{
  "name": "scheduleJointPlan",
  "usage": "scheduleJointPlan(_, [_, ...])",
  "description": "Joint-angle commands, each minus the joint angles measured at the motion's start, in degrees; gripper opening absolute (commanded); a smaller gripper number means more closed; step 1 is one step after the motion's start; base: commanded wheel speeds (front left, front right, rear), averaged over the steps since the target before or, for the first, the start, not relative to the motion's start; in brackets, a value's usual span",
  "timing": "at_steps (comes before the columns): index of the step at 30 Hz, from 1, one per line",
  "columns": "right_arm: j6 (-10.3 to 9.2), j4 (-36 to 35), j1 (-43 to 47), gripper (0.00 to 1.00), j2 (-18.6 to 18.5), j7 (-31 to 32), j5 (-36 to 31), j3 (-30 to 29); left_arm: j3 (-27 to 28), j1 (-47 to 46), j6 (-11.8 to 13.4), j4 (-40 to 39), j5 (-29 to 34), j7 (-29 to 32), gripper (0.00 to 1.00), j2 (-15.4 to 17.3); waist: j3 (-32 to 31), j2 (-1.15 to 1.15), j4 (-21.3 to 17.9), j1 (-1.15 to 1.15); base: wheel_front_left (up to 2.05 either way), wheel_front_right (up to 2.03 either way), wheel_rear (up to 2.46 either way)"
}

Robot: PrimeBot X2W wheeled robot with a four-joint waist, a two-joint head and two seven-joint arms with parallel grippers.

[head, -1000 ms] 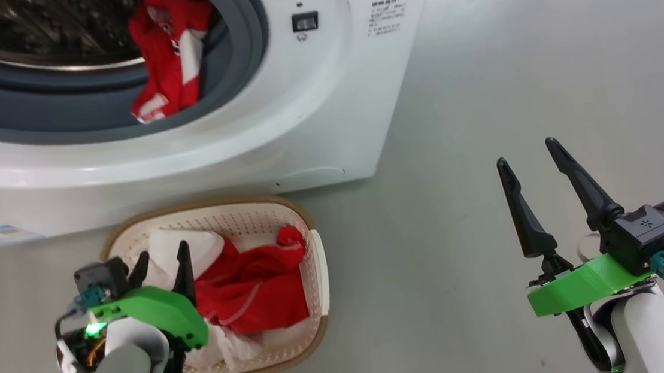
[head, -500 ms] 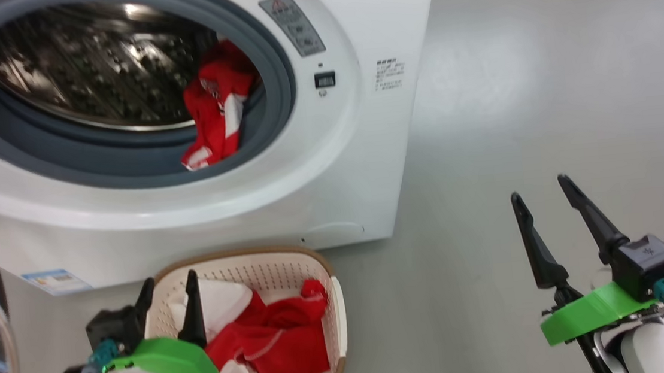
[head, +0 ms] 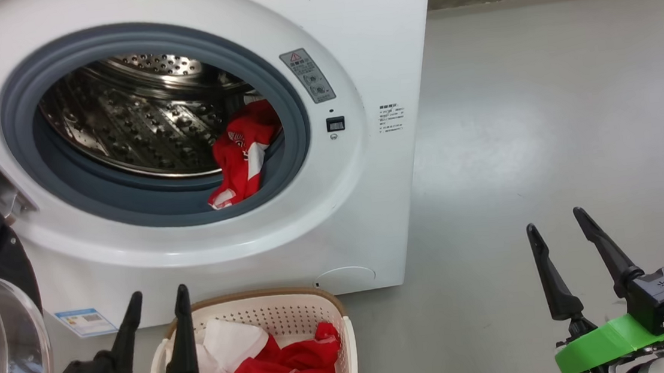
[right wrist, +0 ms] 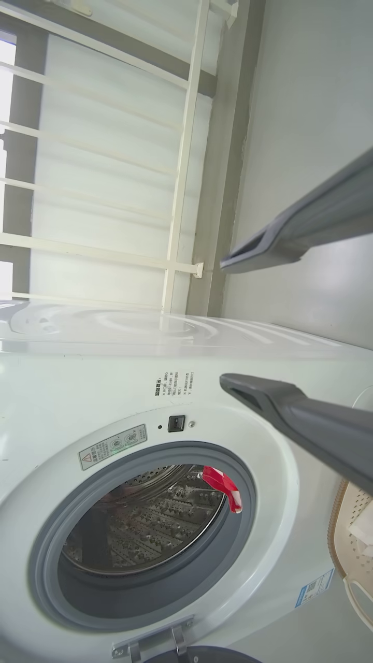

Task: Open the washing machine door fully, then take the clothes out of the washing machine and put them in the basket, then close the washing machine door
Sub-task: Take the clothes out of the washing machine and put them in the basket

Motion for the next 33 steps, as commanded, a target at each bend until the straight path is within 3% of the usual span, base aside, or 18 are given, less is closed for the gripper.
scheduleJointPlan(1, [0.2, -1.8, -0.1, 1.0, -0.2, -0.4, 0.0, 0.8, 2.3, 0.2, -0.5, -3.2, 0.7, -0.7, 1.0, 1.2, -0.5, 0.0, -0.3, 0.0, 0.0, 0.0, 0.0])
scheduleJointPlan(12, [0.2, -3.8, 3.2, 1.0, -0.2, -0.4, 0.4, 0.0, 3.3, 8.4, -0.2, -13.5, 3.1, -0.7, 1.0, 0.4, -1.9, 0.0, -1.8, 0.0, 0.0, 0.0, 0.0])
scheduleJointPlan(33, [0.2, -3.3, 3.0, 1.0, -0.2, -0.4, 1.3, 1.8, 3.0, 9.0, 0.0, -13.5, 2.7, -0.7, 1.0, 0.3, -1.5, 0.0, -2.1, 0.0, 0.0, 0.0, 0.0])
